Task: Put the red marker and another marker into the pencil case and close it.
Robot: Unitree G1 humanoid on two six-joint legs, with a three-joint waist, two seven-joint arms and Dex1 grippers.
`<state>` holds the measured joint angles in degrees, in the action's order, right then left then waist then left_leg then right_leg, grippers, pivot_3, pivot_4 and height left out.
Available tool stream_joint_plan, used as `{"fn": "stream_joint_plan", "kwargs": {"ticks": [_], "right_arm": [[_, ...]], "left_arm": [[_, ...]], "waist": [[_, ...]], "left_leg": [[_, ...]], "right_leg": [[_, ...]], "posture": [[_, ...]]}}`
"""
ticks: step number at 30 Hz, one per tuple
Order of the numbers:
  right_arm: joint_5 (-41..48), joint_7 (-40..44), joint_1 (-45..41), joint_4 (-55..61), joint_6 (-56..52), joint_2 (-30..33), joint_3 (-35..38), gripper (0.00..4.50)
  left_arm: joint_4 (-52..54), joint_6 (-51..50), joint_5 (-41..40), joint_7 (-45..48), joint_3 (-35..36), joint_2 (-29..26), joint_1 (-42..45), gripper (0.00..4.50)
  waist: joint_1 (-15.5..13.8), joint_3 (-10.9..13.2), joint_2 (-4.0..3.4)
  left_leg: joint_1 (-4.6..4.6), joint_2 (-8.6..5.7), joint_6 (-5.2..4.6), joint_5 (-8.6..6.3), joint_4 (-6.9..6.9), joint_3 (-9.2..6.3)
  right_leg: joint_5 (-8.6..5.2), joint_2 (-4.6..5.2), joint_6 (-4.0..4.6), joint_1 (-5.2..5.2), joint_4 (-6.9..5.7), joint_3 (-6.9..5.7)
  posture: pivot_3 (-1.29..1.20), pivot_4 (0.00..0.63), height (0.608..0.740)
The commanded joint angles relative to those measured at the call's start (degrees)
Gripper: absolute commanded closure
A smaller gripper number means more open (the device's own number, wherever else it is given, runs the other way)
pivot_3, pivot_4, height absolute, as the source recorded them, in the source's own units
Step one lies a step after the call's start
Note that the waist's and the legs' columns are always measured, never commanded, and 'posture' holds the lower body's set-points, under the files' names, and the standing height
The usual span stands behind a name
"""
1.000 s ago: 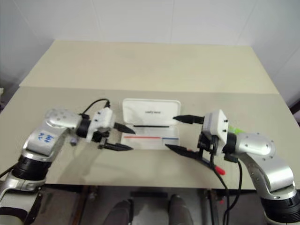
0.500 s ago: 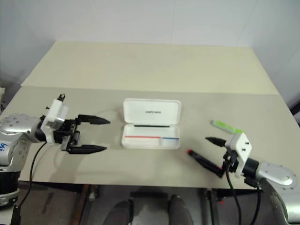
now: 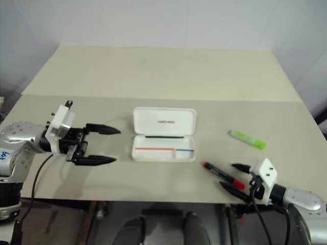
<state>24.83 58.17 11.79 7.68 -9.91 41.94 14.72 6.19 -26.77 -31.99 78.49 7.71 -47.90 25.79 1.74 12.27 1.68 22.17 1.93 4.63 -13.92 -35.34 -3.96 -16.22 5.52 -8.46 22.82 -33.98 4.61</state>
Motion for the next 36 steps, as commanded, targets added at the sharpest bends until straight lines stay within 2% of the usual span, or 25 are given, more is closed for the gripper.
{"fn": "stream_joint_plan", "kwargs": {"ticks": [1, 10, 18, 23, 29, 31, 34, 36], "right_arm": [[-1.11, 1.88, -0.32, -2.74, 3.17, -0.31, -0.83, 0.65], [-0.87, 3.02, -1.63, -3.82, 6.46, -0.72, -1.78, 3.86], [-1.45, 2.21, -4.78, -2.20, 6.66, 0.70, -0.75, 3.88], [-0.87, 4.80, -14.98, -0.35, 6.40, 6.08, -0.49, 3.88], [-0.78, 7.01, -28.76, 1.37, 4.00, 4.57, -8.46, 3.88], [-1.61, 7.73, -32.40, 0.45, 3.87, 2.57, -11.93, 3.88], [-6.57, 10.79, -38.90, -4.81, 7.82, -2.87, -20.83, 3.88], [-8.35, 11.74, -41.34, -8.19, 9.74, -5.27, -23.43, 3.88]], "left_arm": [[0.32, 0.85, -0.83, -0.11, 0.21, -0.33, 1.54, 0.00], [-0.62, 2.03, -0.17, -0.20, -0.16, -0.28, 2.01, 0.00], [-2.35, 4.96, 0.84, 0.17, -0.36, -0.70, 1.57, 0.00], [-5.14, 10.44, 2.21, 0.79, 1.24, -1.06, 0.21, 0.00], [-5.82, 12.97, 2.64, 1.01, 1.36, -1.34, -1.00, 0.00], [-5.86, 13.35, 2.85, 0.82, 1.21, -1.12, -1.22, 0.00], [-5.39, 13.89, 3.00, 0.01, 1.07, -0.50, -1.81, 0.00], [-5.31, 13.96, 3.00, -0.47, 0.93, -0.26, -1.79, 0.00]], "waist": [[-0.01, 0.00, 0.00], [0.01, 0.00, 0.01], [0.10, 0.00, 0.01], [0.29, 0.02, -0.04], [0.22, 0.02, -0.03], [0.21, 0.02, -0.03], [0.24, 0.02, -0.03], [0.25, 0.02, -0.04]], "left_leg": [[0.00, 0.00, 0.00, 0.00, 0.00, 0.00], [-0.03, 0.00, 0.00, 0.00, -0.01, 0.00], [-0.05, 0.00, 0.02, 0.02, -0.06, 0.00], [-0.06, -0.01, 0.01, 0.02, -0.19, 0.10], [-0.05, 0.01, 0.00, 0.02, -0.20, 0.08], [-0.01, 0.00, 0.00, 0.00, -0.20, 0.08], [-0.02, 0.00, 0.00, -0.03, -0.19, 0.08], [-0.01, 0.00, 0.00, -0.03, -0.17, 0.08]], "right_leg": [[0.00, 0.00, 0.00, 0.00, 0.00, 0.00], [0.01, -0.01, -0.02, -0.04, -0.01, 0.00], [0.02, -0.01, -0.03, -0.04, -0.06, 0.02], [0.07, -0.01, -0.07, -0.05, -0.08, 0.14], [0.06, -0.03, -0.06, -0.04, -0.11, 0.13], [0.09, -0.03, -0.10, -0.04, -0.09, 0.13], [0.15, -0.03, -0.21, -0.02, -0.11, 0.12], [0.26, -0.03, -0.43, -0.01, -0.11, 0.11]], "posture": [[0.00, 0.150, 0.740], [0.00, 0.150, 0.740], [0.00, 0.150, 0.740], [0.00, 0.150, 0.740], [0.00, 0.150, 0.740], [0.00, 0.150, 0.740], [0.00, 0.150, 0.740], [0.00, 0.150, 0.740]]}}
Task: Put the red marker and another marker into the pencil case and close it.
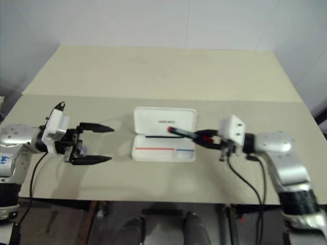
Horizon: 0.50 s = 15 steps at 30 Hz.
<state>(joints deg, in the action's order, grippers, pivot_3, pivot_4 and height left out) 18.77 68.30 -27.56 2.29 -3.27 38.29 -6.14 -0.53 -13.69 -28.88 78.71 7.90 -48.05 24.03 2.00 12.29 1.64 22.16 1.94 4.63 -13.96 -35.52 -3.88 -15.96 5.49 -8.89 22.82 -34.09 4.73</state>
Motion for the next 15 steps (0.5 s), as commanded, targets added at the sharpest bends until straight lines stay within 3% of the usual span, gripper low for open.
{"fn": "stream_joint_plan", "kwargs": {"ticks": [1, 3, 15], "right_arm": [[-2.44, 1.64, -3.04, -4.33, 3.54, -2.80, -3.08, 3.88], [-3.81, 1.63, -6.32, -9.53, 5.55, -6.03, -4.72, 3.88], [-8.85, 4.36, -15.06, -26.96, 14.14, -12.93, -7.08, 3.88]], "left_arm": [[1.41, 0.92, -0.09, -0.81, 0.64, -0.05, 0.01, 0.00], [1.77, 0.91, -0.12, -1.22, 0.55, 0.14, -0.21, 0.00], [4.49, -0.11, -0.67, -3.31, 0.46, 0.51, -2.17, 0.00]], "waist": [[-0.17, 0.00, 0.00], [-0.18, 0.01, -0.01], [0.06, 0.01, -0.02]], "left_leg": [[0.01, 0.00, 0.00, 0.00, 0.02, 0.00], [0.03, 0.00, 0.00, -0.01, 0.04, -0.01], [0.06, 0.00, 0.03, -0.01, 0.25, 0.00]], "right_leg": [[0.05, 0.00, -0.09, 0.03, -0.01, 0.00], [0.29, 0.01, -0.54, 0.04, -0.02, -0.02], [0.27, 0.00, -0.51, 0.30, -0.20, -0.01]], "posture": [[0.00, 0.150, 0.740], [0.00, 0.150, 0.740], [0.00, 0.150, 0.740]]}}
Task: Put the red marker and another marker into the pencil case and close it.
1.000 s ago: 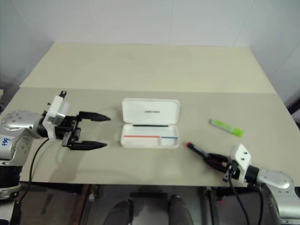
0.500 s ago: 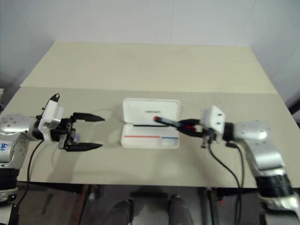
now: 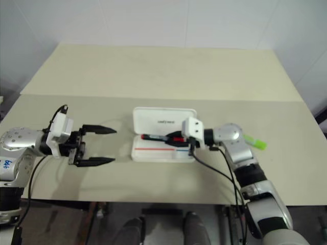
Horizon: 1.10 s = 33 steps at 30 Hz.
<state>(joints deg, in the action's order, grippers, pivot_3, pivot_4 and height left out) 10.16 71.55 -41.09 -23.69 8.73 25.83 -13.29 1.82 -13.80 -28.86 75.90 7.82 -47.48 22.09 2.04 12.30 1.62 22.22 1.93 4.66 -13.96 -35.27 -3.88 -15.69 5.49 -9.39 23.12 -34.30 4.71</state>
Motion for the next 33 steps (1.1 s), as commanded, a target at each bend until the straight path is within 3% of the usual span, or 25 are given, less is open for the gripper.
{"fn": "stream_joint_plan", "kwargs": {"ticks": [1, 9, 20, 25, 27, 33], "right_arm": [[-0.75, 1.23, -1.74, -1.94, 2.97, -0.64, -0.04, 3.88], [-2.95, 2.15, -3.25, -8.21, 6.44, -1.59, 0.11, 3.88], [-1.35, 1.34, -5.04, -6.70, 5.67, -3.04, 1.92, 0.03], [4.19, 0.82, -3.87, 3.25, -2.09, -3.34, 3.75, 0.03], [8.83, -0.92, -1.48, 12.93, -8.94, -2.85, 5.29, 0.03], [18.78, -6.94, 6.75, 35.30, -24.67, 4.94, 13.80, 0.03]], "left_arm": [[2.20, 0.03, -0.65, -0.64, 0.43, 0.04, -0.17, 0.00], [2.00, 0.40, -0.52, -0.91, -0.43, 0.68, 0.79, 0.00], [1.06, 1.41, -0.08, -0.54, -1.42, 1.22, 1.55, 0.00], [0.52, 1.79, -0.04, -0.46, -1.75, 1.33, 2.00, 0.00], [0.43, 1.91, -0.08, -0.39, -1.78, 1.41, 1.94, 0.00], [0.63, 2.16, -0.15, -0.84, -2.15, 2.24, 1.55, 0.00]], "waist": [[0.06, 0.00, 0.00], [0.44, 0.00, 0.00], [1.33, 0.00, 0.00], [1.29, 0.00, -0.01], [1.18, 0.00, -0.01], [0.18, 0.00, 0.00]], "left_leg": [[0.00, 0.00, 0.01, 0.00, 0.00, 0.00], [-0.01, 0.00, 0.03, 0.02, 0.00, 0.00], [-0.01, 0.00, 0.04, 0.03, 0.00, 0.00], [0.04, 0.00, 0.08, 0.05, 0.00, 0.00], [0.05, 0.00, 0.09, 0.05, 0.00, 0.00], [0.15, -0.01, 0.08, 0.05, -0.02, -0.01]], "right_leg": [[0.00, 0.00, 0.00, 0.00, -0.01, 0.00], [-0.01, 0.00, 0.01, 0.02, -0.10, 0.01], [-0.01, -0.01, 0.01, 0.06, -0.15, 0.02], [-0.03, -0.02, 0.03, 0.22, -0.33, 0.05], [-0.04, -0.02, 0.05, 0.25, -0.39, 0.06], [-0.08, 0.01, 0.05, 0.30, -0.37, 0.06]], "posture": [[0.00, 0.150, 0.740], [0.00, 0.150, 0.740], [0.00, 0.150, 0.740], [0.00, 0.150, 0.740], [0.00, 0.150, 0.740], [0.00, 0.150, 0.740]]}}
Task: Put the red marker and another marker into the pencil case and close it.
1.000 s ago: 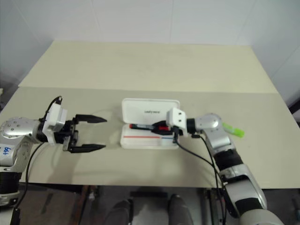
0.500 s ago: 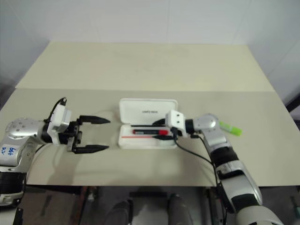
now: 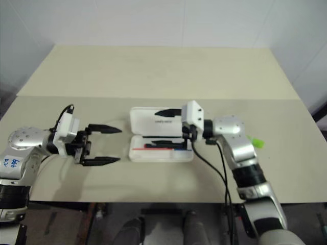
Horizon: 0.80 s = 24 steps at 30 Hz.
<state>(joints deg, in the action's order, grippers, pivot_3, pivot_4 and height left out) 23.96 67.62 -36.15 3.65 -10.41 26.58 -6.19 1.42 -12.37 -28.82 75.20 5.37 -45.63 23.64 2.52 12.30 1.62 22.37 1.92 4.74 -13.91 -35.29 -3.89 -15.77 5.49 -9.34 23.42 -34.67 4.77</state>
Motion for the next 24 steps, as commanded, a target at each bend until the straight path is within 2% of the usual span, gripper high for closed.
{"fn": "stream_joint_plan", "kwargs": {"ticks": [1, 4, 8, 12, 18, 24], "right_arm": [[5.76, -3.81, 2.71, 9.10, -6.97, 6.13, 8.74, 0.03], [6.12, -4.24, 4.92, 8.40, -9.12, 12.29, 13.41, 0.03], [3.86, -1.91, 8.09, 0.65, -7.01, 19.70, 17.98, 0.03], [-3.90, 2.01, 8.55, -17.72, 4.35, 26.08, 17.32, 0.03], [-10.83, 4.20, 0.47, -41.00, 15.06, 27.12, 13.64, 0.03], [-14.92, 6.28, -4.68, -53.82, 20.77, 26.15, 11.26, 0.03]], "left_arm": [[1.15, 0.76, -0.22, -0.22, 0.28, 0.52, -0.17, 0.00], [1.39, 0.69, -0.39, -0.31, 0.28, 0.82, -0.52, 0.00], [1.09, 0.73, -0.37, -0.22, 0.14, 1.11, -0.32, 0.00], [-0.21, 1.14, 0.08, 0.12, -0.57, 1.86, 1.43, 0.00], [-1.50, 1.48, 0.44, 0.41, -1.41, 2.29, 3.26, 0.00], [-1.87, 1.34, 0.51, 0.35, -1.42, 2.19, 4.02, 0.00]], "waist": [[-0.62, 0.00, 0.00], [-0.87, 0.00, 0.01], [-0.82, -0.01, 0.02], [-0.71, -0.01, 0.01], [0.51, 0.01, -0.01], [1.02, 0.01, -0.02]], "left_leg": [[0.00, -0.01, 0.00, 0.00, -0.01, 0.00], [-0.01, -0.01, 0.00, 0.00, -0.03, 0.01], [-0.02, 0.00, -0.01, 0.00, -0.02, 0.02], [-0.02, -0.01, -0.05, -0.02, -0.01, 0.16], [-0.06, -0.01, -0.08, -0.03, 0.00, 0.32], [-0.11, 0.00, -0.08, -0.02, 0.04, 0.35]], "right_leg": [[0.00, 0.00, 0.00, 0.00, 0.01, 0.00], [0.01, -0.01, 0.02, -0.01, 0.05, 0.00], [-0.01, 0.00, 0.06, -0.02, 0.13, 0.00], [0.02, 0.00, 0.01, -0.02, 0.25, 0.11], [0.06, 0.00, -0.06, 0.00, 0.27, 0.26], [0.06, 0.00, -0.08, 0.00, 0.25, 0.30]], "posture": [[0.00, 0.150, 0.740], [0.00, 0.150, 0.740], [0.00, 0.150, 0.740], [0.00, 0.150, 0.740], [0.00, 0.150, 0.740], [0.00, 0.150, 0.740]]}}
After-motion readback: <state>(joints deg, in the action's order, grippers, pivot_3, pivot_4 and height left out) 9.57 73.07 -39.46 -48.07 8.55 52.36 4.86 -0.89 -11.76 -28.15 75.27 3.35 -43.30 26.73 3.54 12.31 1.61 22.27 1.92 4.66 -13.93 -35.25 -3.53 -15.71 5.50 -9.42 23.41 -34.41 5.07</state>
